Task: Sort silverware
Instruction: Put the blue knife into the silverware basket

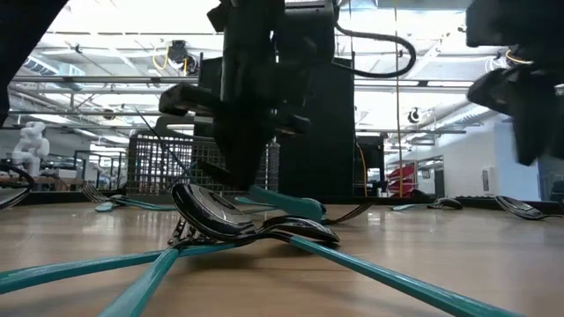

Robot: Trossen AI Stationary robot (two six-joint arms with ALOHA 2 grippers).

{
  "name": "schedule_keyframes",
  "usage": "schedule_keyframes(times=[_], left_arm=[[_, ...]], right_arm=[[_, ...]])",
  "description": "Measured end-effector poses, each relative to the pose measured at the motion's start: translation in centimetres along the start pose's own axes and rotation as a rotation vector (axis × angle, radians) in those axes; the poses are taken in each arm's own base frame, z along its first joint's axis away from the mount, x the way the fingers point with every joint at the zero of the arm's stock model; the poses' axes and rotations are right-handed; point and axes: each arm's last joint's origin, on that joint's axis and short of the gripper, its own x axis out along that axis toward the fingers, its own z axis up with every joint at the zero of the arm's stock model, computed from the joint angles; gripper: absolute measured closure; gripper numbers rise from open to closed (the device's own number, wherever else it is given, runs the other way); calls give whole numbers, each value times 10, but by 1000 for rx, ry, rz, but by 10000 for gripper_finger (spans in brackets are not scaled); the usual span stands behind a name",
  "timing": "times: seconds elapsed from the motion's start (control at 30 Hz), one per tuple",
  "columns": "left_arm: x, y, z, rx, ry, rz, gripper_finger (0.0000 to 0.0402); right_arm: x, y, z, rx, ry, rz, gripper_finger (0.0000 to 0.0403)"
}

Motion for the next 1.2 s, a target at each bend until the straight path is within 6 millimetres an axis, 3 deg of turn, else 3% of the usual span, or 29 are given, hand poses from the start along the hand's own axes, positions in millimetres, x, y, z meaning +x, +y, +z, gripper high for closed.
schedule_keyframes(times=[0.2, 0.67, 1.2], left_arm=[[-9, -4, -6, -25, 70, 25, 401], [-61, -22, -7, -14, -9, 169, 401], [-119, -50, -32, 53, 125, 395, 401]], right_arm=[[0, -3, 2, -12, -34, -47, 259], [0, -3, 3, 6, -55, -68, 259], [0, -1, 7, 44, -94, -44, 259]])
